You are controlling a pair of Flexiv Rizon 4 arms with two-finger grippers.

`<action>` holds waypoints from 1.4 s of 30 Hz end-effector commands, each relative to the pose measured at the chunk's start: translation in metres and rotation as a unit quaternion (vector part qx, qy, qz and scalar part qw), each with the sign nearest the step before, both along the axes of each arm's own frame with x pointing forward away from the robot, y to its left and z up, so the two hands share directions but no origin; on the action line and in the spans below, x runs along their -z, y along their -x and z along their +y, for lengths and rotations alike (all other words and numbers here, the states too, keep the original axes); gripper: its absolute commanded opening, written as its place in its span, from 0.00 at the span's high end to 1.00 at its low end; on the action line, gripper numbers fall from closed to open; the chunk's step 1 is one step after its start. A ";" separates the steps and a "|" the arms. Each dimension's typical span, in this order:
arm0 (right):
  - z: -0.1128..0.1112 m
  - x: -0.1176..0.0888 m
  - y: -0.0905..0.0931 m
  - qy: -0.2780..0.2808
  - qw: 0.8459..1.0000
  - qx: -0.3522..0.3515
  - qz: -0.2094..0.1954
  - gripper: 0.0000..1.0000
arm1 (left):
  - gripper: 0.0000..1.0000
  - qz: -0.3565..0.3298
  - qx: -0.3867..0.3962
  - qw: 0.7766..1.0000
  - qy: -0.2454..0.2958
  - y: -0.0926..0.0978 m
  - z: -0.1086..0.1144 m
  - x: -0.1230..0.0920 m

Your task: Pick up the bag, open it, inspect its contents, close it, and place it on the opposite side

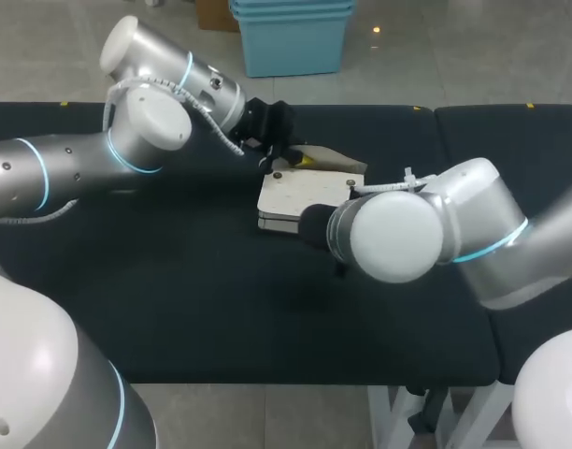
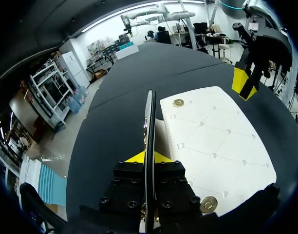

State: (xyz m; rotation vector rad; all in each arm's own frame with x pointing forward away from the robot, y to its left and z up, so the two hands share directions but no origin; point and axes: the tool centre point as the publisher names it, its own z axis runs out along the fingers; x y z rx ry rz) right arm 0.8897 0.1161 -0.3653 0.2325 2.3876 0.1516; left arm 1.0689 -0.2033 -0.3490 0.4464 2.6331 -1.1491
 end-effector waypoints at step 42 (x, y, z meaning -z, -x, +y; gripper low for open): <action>-0.004 0.010 -0.040 0.020 0.999 0.029 -0.038 0.70 | 1.00 -0.003 0.031 0.999 -0.021 -0.002 -0.008 0.004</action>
